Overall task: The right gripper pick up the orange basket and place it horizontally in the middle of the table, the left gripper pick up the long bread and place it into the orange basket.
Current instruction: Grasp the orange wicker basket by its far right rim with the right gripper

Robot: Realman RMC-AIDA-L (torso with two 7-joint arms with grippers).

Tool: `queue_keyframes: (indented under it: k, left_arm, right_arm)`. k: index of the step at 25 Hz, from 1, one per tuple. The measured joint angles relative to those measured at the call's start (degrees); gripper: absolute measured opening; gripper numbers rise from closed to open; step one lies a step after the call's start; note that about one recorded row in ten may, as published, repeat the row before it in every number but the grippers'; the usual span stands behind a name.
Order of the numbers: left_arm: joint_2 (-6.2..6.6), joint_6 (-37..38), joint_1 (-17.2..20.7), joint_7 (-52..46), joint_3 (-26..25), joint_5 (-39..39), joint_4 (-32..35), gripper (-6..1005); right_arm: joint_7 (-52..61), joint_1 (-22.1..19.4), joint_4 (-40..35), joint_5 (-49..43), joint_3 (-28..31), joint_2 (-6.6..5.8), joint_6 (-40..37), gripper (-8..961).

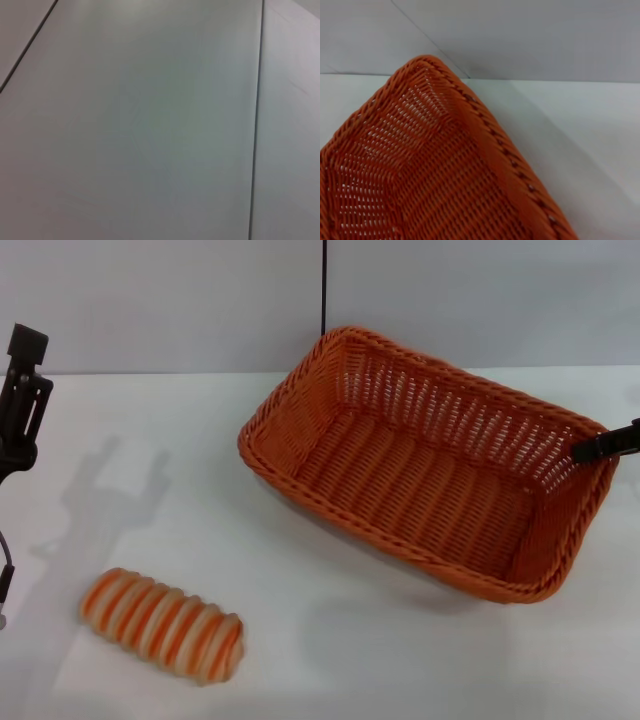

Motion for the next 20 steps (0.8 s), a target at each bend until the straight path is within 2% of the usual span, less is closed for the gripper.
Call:
queue_keyframes:
  k: [1,6,11,12,13,16,17,20]
  left_arm:
    - [0.00,-0.04,0.00,-0.13,-0.02,-0.03,0.00,699]
    - [-0.06,-0.62,0.00,-1.58,-0.45,-0.09,0.00,699]
    - [-0.08,-0.66,-0.05,-2.58,-1.08,-0.09,0.00,699]
    - [-0.06,-0.66,-0.07,-2.75,-1.08,-0.08,0.00,699]
    - [-0.06,-0.66,-0.07,-2.75,-1.08,-0.08,0.00,699]
    - [-0.02,-0.66,-0.10,-2.82,-1.22,-0.08,0.00,698]
    - [-0.01,-0.66,-0.17,-2.83,-1.33,-0.08,0.00,699]
    - [0.00,-0.66,-0.31,-2.84,-1.43,-0.08,0.01,699]
  right_arm:
    - [0.00,-0.05,-0.06,0.00,0.00,0.01,0.06,498]
    - [-0.67,-0.51,-0.52,0.03,-0.04,0.17,0.15,284]
    - [-1.19,-1.11,-1.68,0.20,0.36,0.70,0.19,204]
    - [-1.32,-1.64,-3.22,0.22,0.27,1.40,0.20,204]
    - [-1.32,-1.64,-3.22,0.22,0.27,1.40,0.20,203]
    - [-1.83,-2.67,-5.98,0.46,0.46,2.62,0.46,202]
    - [-2.29,-3.34,-7.60,1.36,0.67,3.35,0.82,202]
    - [-3.11,-3.96,-8.62,2.89,0.72,3.80,1.03,201]
